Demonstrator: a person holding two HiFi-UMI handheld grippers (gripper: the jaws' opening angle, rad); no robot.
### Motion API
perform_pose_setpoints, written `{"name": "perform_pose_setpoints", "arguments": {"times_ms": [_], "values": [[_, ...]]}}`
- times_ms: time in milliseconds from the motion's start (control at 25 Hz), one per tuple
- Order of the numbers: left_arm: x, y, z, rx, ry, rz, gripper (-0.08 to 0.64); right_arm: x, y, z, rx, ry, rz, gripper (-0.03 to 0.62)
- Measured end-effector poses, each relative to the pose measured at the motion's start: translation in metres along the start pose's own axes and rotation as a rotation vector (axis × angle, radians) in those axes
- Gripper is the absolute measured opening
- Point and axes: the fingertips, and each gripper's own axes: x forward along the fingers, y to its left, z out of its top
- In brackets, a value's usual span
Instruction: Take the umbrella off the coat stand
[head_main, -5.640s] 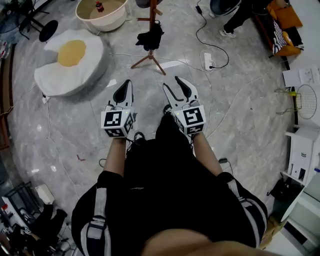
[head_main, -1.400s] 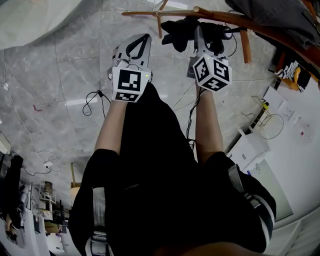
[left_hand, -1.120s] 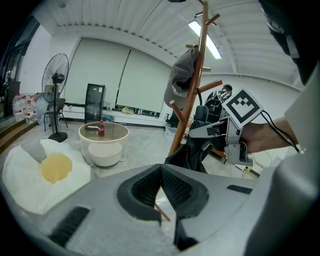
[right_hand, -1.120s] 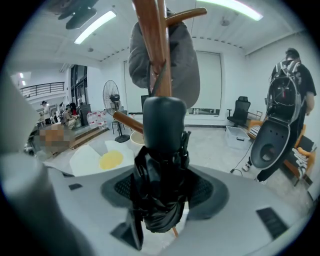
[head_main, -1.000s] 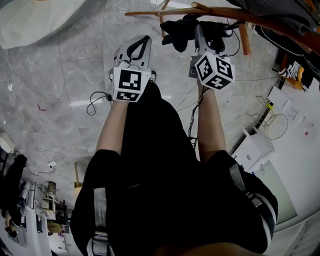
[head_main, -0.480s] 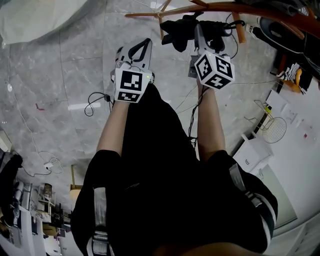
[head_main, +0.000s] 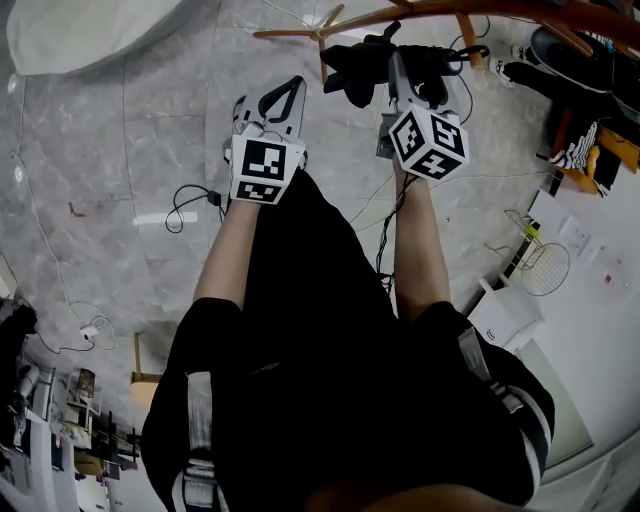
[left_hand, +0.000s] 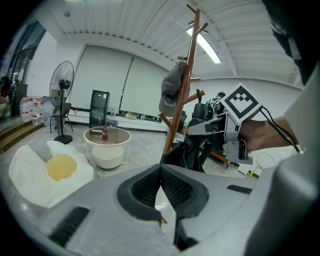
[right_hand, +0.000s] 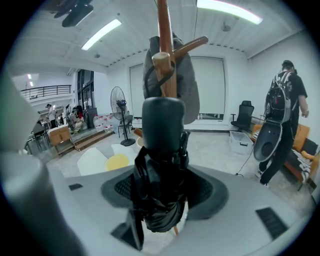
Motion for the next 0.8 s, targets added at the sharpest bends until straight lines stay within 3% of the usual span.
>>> {"name": "perform_pose_setpoints", "arguments": {"times_ms": [800], "values": [[-0.043, -0.065, -0.008, 0.031, -0.017, 0.013, -0.002, -0.083, -0.003, -0.022, -0.044, -0.03, 0.059, 0.244]]}}
